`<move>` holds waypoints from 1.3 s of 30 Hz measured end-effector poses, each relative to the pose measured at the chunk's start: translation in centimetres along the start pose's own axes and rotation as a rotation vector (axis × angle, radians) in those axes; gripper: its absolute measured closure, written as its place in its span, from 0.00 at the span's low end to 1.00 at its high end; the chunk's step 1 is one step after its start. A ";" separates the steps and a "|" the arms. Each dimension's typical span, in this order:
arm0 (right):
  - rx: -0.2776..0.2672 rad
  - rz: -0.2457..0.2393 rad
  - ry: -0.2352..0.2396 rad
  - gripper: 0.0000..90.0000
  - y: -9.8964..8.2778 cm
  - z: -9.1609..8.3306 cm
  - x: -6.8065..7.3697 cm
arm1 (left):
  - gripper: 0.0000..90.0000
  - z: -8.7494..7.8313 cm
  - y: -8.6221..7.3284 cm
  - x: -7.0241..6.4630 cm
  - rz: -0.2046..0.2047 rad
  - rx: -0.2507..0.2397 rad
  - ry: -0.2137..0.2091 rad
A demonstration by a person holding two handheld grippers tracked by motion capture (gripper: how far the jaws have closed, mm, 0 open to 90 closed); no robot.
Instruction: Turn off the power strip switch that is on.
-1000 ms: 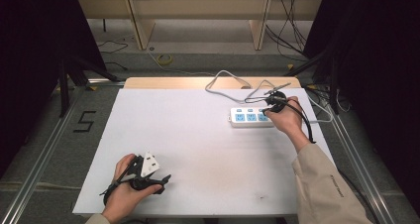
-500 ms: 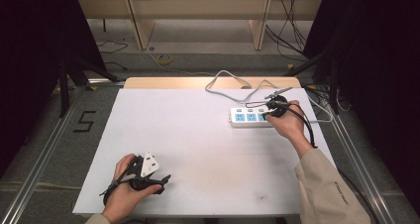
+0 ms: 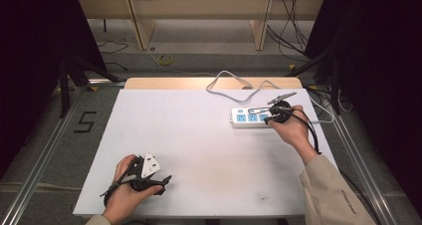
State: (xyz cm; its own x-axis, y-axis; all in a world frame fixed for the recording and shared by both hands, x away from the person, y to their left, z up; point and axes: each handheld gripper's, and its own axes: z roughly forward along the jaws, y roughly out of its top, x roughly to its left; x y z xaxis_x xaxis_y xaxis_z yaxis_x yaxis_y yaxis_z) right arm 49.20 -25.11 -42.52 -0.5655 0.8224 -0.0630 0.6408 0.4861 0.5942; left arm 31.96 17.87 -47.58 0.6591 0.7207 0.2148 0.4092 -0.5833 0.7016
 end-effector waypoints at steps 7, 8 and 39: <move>0.001 -0.006 0.019 1.00 -0.9 -0.4 0.6 | 0.19 0.0 0.0 0.0 0.000 0.000 0.001; 0.001 -0.009 0.020 1.00 -1.0 -0.5 0.7 | 0.19 0.0 0.0 0.0 0.000 0.001 0.001; -0.016 -0.045 0.102 0.85 -5.9 -2.3 3.5 | 0.19 0.1 0.0 0.0 -0.009 0.002 0.002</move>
State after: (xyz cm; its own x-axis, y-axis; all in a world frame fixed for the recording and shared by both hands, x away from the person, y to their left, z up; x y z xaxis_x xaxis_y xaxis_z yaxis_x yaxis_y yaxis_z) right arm 42.23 -25.75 -44.38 -0.6440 0.7650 -0.0083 0.6057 0.5165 0.6053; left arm 32.01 17.80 -47.67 0.6542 0.7266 0.2098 0.4162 -0.5775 0.7023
